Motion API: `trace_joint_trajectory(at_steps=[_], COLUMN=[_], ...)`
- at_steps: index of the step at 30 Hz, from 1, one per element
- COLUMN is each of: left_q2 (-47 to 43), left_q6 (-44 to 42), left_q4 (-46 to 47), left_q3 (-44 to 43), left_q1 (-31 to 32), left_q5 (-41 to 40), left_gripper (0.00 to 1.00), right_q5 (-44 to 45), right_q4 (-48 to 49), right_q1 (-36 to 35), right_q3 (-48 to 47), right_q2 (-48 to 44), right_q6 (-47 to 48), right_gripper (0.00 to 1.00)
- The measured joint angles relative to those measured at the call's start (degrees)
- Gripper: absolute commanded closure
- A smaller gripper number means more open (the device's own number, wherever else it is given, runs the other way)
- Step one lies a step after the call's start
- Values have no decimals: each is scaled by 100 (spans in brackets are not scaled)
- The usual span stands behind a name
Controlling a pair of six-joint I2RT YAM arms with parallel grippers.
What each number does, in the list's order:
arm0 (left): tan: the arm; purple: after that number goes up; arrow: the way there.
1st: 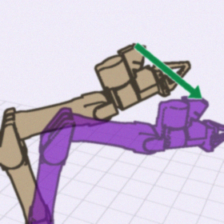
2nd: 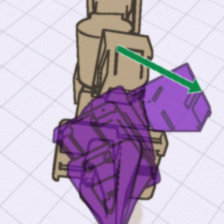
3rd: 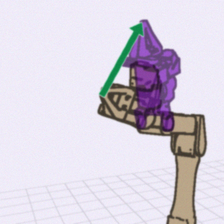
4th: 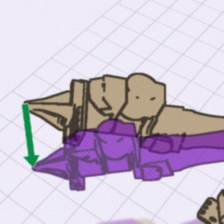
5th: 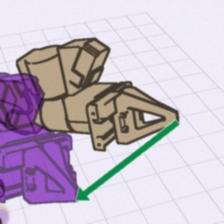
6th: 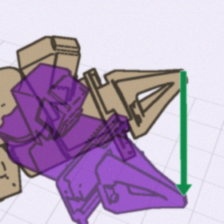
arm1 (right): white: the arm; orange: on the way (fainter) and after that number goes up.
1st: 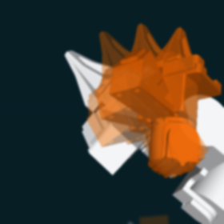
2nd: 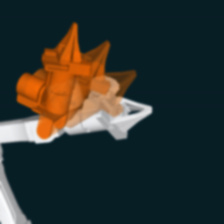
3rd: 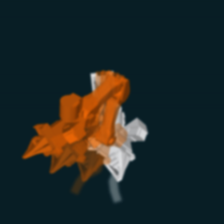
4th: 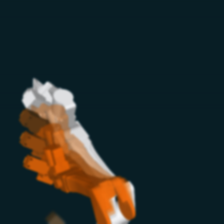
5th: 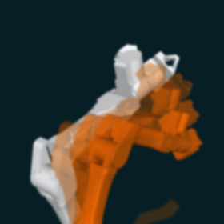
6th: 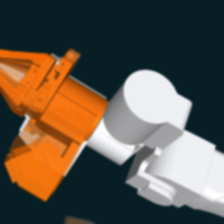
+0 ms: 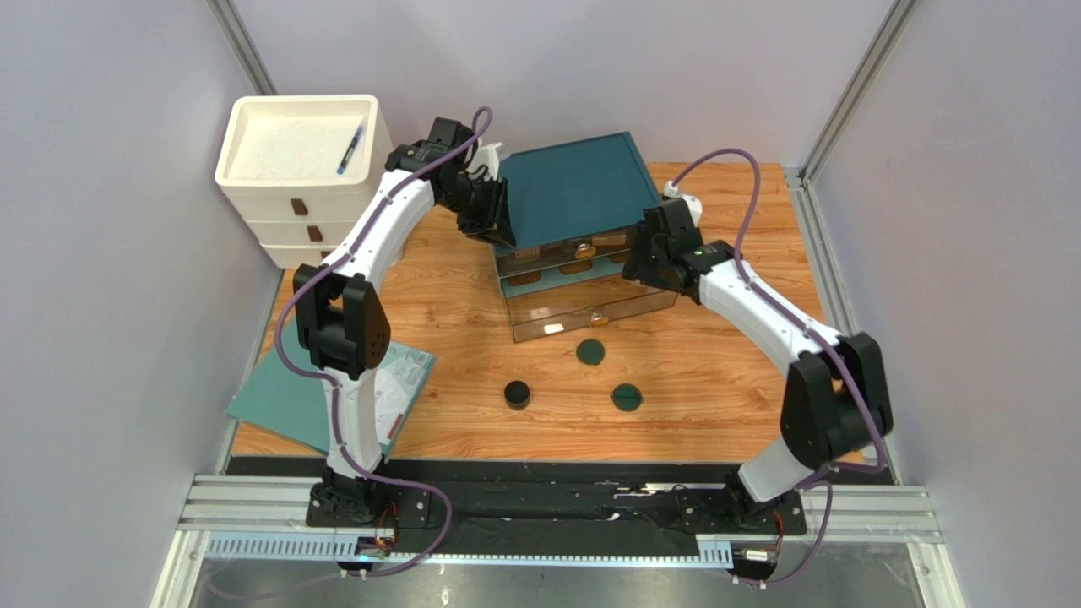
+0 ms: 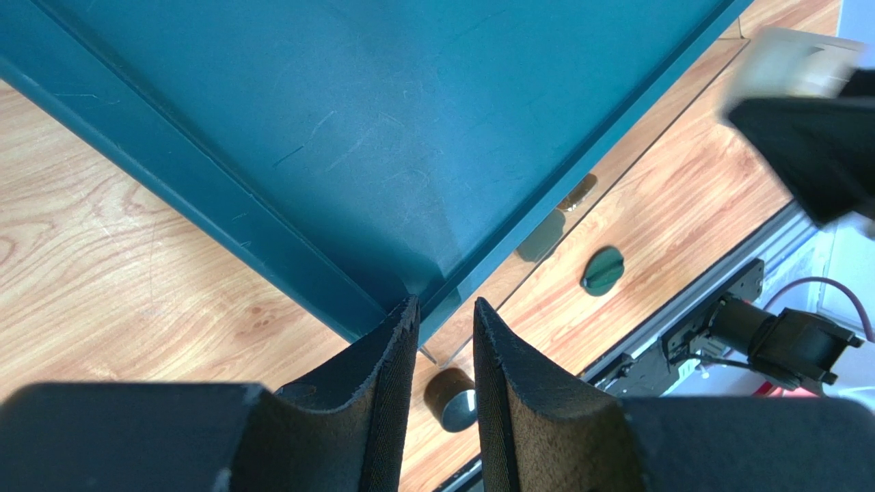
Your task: Organize the makeup
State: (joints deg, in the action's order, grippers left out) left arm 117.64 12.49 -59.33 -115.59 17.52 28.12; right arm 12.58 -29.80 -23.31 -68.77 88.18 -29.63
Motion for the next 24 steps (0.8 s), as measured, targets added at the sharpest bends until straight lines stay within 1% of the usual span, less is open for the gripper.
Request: trace_joint_trajectory(at_steps=[2, 4, 5, 7, 8, 10, 11, 14, 20, 24], left_q2=[0, 0, 0, 0, 0, 0, 7, 24, 61, 68], left_q6=[0, 0, -2, -4, -2, -2, -2, -4, -4, -4], left_q4=[-2, -2, -7, -22, -24, -31, -44, -76, -131, -155], left_q3=[-2, -2, -2, -9, -11, -20, -33, -68, -127, -144], left_q1=[0, 0, 0, 0, 0, 0, 0, 0, 0, 0], left_q5=[0, -2, -4, -11, -11, -13, -15, -17, -20, -22], left_gripper=[64, 65, 65, 65, 64, 64, 65, 64, 65, 65], right_q5=[-63, -151, -186, -258, -295, -378, -424, -457, -457, -457], right_q4=[7, -13, -15, -11, -33, -90, -90, -94, -122, -146], right_q1=[0, 0, 0, 2, 2, 2, 4, 4, 4, 4], right_q3=[-85, -195, -227, -343, -402, -498, -535, -592, -595, -595], right_q2=[330, 780, 929, 1145, 1211, 1283, 1290, 1290, 1246, 1010], right_q6=[-9, -35, -52, -81, -101, -131, -151, -164, -162, -160], right_gripper=[96, 91, 81, 70, 60, 53, 47, 40, 37, 36])
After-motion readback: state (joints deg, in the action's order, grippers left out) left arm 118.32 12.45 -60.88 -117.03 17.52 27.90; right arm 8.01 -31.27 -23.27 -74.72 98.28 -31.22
